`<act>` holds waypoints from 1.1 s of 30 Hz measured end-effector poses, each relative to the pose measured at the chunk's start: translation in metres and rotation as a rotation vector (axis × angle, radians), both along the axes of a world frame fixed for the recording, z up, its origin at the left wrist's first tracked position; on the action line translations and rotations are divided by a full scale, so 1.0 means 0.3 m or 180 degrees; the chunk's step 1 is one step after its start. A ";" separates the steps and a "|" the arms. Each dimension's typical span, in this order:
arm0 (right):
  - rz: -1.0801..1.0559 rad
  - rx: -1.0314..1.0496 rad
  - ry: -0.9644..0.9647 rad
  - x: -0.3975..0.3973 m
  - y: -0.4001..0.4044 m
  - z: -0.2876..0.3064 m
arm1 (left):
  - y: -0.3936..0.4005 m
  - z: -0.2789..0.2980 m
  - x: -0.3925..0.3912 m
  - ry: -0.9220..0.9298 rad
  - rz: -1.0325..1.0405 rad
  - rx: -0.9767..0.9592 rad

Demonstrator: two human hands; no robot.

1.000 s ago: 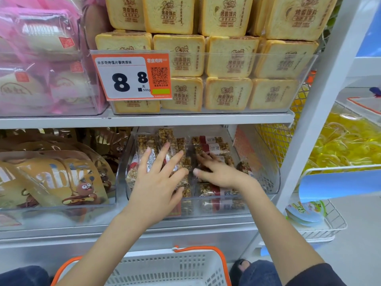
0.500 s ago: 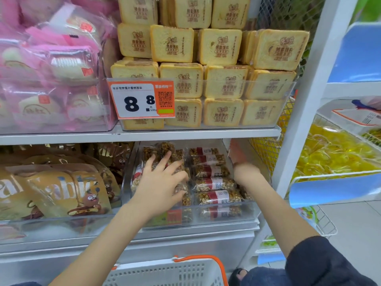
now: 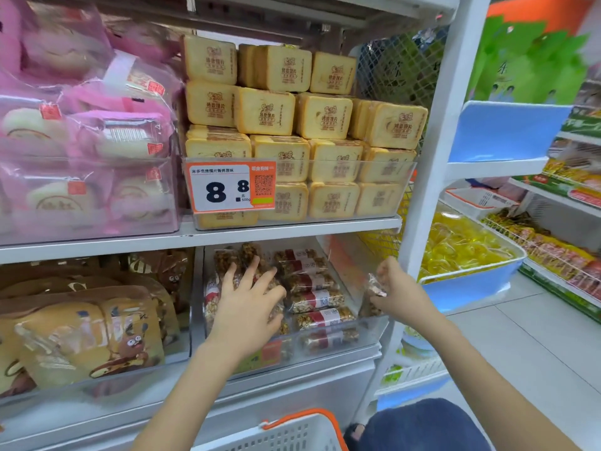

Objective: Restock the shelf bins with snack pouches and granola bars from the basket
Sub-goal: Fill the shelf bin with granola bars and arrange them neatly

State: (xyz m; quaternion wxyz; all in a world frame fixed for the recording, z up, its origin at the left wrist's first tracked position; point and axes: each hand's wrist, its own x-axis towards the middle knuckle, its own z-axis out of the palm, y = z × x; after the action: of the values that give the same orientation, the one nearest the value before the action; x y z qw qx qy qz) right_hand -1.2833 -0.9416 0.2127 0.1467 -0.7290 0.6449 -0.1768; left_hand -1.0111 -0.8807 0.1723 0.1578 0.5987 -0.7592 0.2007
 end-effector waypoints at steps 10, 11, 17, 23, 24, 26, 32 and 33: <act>0.0668 -0.0482 -0.1341 0.045 0.112 -0.050 | 0.006 0.000 -0.001 0.0098 -0.0043 -0.0123; 0.0819 -0.0112 -0.1049 0.066 0.100 -0.074 | 0.007 0.002 0.000 0.0100 -0.0038 -0.0101; 0.0660 0.0598 -0.1000 0.135 0.028 -0.082 | 0.011 -0.002 0.001 0.0091 -0.0043 -0.0074; 0.0462 0.0447 -0.0536 0.185 -0.038 -0.117 | 0.013 -0.005 0.000 0.0101 -0.0042 -0.0002; 0.0366 0.0235 -0.0608 0.188 -0.050 -0.123 | 0.014 -0.006 0.001 0.0089 -0.0043 0.0006; 0.0069 -0.0334 -0.0578 0.186 -0.090 -0.122 | 0.015 -0.005 0.000 0.0064 -0.0030 0.0009; -0.0300 -0.0290 0.0520 0.217 -0.349 -0.144 | 0.013 -0.007 -0.004 0.0037 -0.0005 0.0083; -0.0287 -0.0157 0.0645 0.235 -0.374 -0.158 | 0.012 -0.006 -0.004 0.0029 0.0006 0.0100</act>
State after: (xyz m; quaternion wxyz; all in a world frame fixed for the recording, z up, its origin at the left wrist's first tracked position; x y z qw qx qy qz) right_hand -1.2128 -1.0538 0.1652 0.0546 -0.7167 0.6840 -0.1245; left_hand -1.0122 -0.8770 0.1704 0.1516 0.6028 -0.7609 0.1862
